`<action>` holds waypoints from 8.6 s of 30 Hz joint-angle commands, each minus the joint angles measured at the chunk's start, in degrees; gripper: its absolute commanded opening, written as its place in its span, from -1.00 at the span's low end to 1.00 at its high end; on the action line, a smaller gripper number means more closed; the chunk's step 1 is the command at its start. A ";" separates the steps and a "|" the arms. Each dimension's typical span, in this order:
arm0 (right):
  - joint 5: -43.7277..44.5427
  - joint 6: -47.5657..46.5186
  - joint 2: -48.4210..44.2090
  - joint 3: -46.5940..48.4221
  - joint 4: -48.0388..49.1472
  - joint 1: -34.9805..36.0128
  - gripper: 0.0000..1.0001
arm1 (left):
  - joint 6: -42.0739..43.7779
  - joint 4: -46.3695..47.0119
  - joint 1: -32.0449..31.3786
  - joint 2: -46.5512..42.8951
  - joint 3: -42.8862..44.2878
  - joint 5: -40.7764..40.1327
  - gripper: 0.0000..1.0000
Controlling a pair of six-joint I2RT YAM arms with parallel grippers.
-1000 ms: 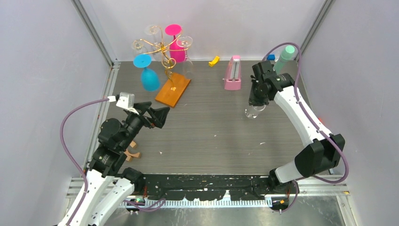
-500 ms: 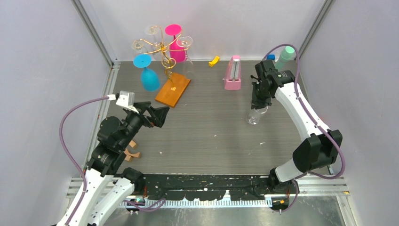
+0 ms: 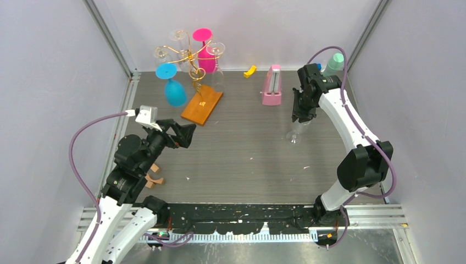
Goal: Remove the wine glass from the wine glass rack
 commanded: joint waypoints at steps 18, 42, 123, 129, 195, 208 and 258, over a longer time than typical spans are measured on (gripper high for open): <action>-8.46 -1.90 -9.87 5.34 11.71 -0.80 -0.11 | -3.76 -5.77 -0.04 3.32 5.36 -25.45 0.99; -42.87 14.58 -31.57 -21.16 39.16 -0.79 0.09 | -24.38 -9.96 17.98 25.25 28.19 -3.76 0.88; -40.84 23.36 -36.10 -26.10 43.56 -0.80 -0.03 | -44.65 15.62 33.26 49.19 37.20 28.58 -1.00; -40.89 24.04 -36.76 -26.55 43.91 -0.79 -0.02 | -46.59 17.97 32.71 47.14 34.59 32.29 -1.00; -30.99 60.86 -22.73 -44.37 127.77 22.49 0.29 | -94.19 53.61 17.01 23.86 1.97 38.38 -1.00; -31.51 60.35 -24.91 -43.58 124.49 22.58 -0.99 | -90.80 54.63 17.01 21.54 -1.05 36.00 -0.62; 16.40 11.02 -26.73 -15.93 -5.65 11.87 -0.99 | -5.08 -14.40 16.49 6.68 3.21 3.20 0.99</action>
